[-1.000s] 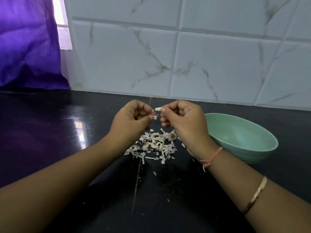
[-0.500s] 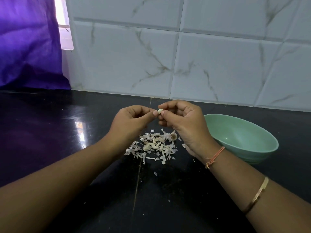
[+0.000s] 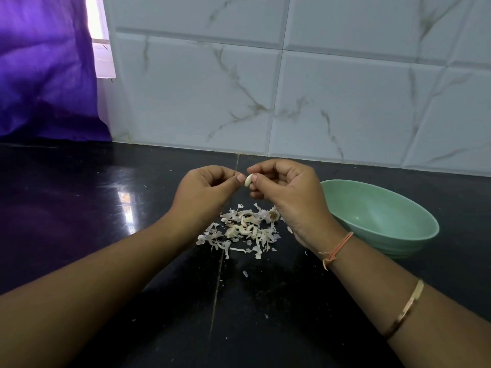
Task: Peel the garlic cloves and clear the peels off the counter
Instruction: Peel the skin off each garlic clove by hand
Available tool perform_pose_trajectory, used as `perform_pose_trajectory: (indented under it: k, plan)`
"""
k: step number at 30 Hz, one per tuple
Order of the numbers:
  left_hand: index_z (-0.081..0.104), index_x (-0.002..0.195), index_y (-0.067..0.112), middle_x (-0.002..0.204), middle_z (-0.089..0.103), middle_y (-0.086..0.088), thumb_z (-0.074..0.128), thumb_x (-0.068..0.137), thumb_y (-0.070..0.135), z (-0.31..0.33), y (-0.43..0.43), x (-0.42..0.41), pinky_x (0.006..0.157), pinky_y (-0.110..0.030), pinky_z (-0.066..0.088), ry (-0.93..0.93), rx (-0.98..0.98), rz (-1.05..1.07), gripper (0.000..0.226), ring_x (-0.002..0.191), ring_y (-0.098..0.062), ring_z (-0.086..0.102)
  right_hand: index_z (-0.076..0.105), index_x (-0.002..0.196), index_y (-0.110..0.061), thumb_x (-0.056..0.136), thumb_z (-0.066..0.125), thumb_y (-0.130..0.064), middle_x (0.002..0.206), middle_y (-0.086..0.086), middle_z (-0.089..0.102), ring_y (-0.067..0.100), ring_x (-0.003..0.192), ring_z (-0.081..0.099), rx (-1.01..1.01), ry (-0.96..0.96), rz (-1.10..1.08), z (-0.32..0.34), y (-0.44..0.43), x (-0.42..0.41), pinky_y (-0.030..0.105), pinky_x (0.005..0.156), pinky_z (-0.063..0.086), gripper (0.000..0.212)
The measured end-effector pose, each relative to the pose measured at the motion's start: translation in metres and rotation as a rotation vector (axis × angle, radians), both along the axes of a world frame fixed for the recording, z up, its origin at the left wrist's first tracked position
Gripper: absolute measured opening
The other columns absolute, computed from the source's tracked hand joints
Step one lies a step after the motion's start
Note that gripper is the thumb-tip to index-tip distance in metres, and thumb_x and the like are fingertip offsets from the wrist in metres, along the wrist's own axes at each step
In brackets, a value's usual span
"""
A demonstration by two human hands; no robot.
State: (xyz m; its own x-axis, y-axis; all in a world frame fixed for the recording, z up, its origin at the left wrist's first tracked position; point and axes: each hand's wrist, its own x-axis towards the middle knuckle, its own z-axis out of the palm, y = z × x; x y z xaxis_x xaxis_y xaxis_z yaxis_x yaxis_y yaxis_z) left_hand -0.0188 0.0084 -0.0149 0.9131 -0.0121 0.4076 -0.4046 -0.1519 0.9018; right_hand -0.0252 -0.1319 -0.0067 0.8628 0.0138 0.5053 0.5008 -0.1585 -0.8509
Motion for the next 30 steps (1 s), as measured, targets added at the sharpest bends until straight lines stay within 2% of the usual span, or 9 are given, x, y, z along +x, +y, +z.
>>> perform_pose_trajectory:
  k: [3,6,9,13,17,22,30]
  plan:
    - [0.067,0.075,0.022,0.08,0.065,-0.018,0.062,0.086,0.015,-0.0011,-0.0003,0.0014,0.071,-0.039,0.049,-0.006,-0.003,0.007,0.014,0.071,-0.02,0.053,0.069,0.086,-0.009,0.084,0.062,0.001,0.075,0.005,0.069,0.012,0.067,0.065,0.003,0.004,0.011,0.0009,-0.0001,-0.0011,0.032,0.073,0.058,0.012]
    - [0.061,0.085,0.022,0.075,0.068,-0.001,0.06,0.087,0.004,-0.0009,-0.0003,0.0029,0.064,-0.026,0.053,0.003,-0.071,-0.003,0.018,0.067,-0.009,0.06,0.068,0.084,-0.01,0.084,0.062,0.002,0.072,0.004,0.068,0.012,0.065,0.064,0.008,0.007,0.014,0.0019,-0.0007,-0.0013,0.035,0.074,0.058,0.013]
    - [0.065,0.086,0.018,0.076,0.068,-0.001,0.056,0.088,0.0,0.0004,-0.0001,0.0019,0.061,-0.017,0.052,0.001,-0.12,-0.031,0.019,0.066,-0.007,0.06,0.065,0.084,-0.012,0.083,0.063,0.003,0.071,0.003,0.067,0.012,0.064,0.064,0.01,0.003,0.011,0.0024,-0.0005,-0.0016,0.034,0.072,0.058,0.015]
    - [0.071,0.083,0.012,0.071,0.069,-0.002,0.064,0.084,0.009,0.0001,-0.0017,-0.0015,0.063,-0.018,0.052,0.018,-0.123,-0.081,0.008,0.066,-0.007,0.062,0.063,0.079,-0.012,0.08,0.067,-0.001,0.071,0.005,0.066,0.014,0.064,0.064,0.008,-0.001,-0.021,0.002,-0.0006,-0.0015,0.033,0.069,0.058,0.012]
    - [0.072,0.079,0.013,0.068,0.069,-0.005,0.069,0.08,0.009,0.0005,-0.0019,-0.0016,0.063,-0.019,0.053,0.017,-0.127,-0.068,0.005,0.064,-0.01,0.063,0.066,0.079,-0.018,0.081,0.068,-0.005,0.074,0.004,0.069,0.018,0.07,0.066,-0.089,-0.061,-0.07,0.0001,-0.0009,0.0002,0.036,0.073,0.058,0.013]
    - [0.07,0.074,0.011,0.061,0.068,-0.001,0.065,0.081,0.004,0.0035,-0.0031,-0.002,0.061,-0.017,0.054,0.051,-0.177,-0.043,0.012,0.059,-0.007,0.062,0.067,0.086,-0.02,0.081,0.068,-0.007,0.079,-0.005,0.067,0.002,0.071,0.062,-0.204,-0.119,-0.076,-0.0007,0.0011,-0.0009,0.016,0.071,0.052,0.015]
    - [0.069,0.072,0.009,0.056,0.067,0.001,0.065,0.081,0.002,0.0043,-0.0036,-0.003,0.056,-0.015,0.051,0.049,-0.153,-0.018,0.013,0.056,-0.005,0.062,0.07,0.092,-0.008,0.08,0.066,0.002,0.086,0.002,0.066,0.007,0.075,0.063,-0.267,-0.224,-0.09,-0.0042,0.0028,0.0004,0.013,0.068,0.052,0.017]
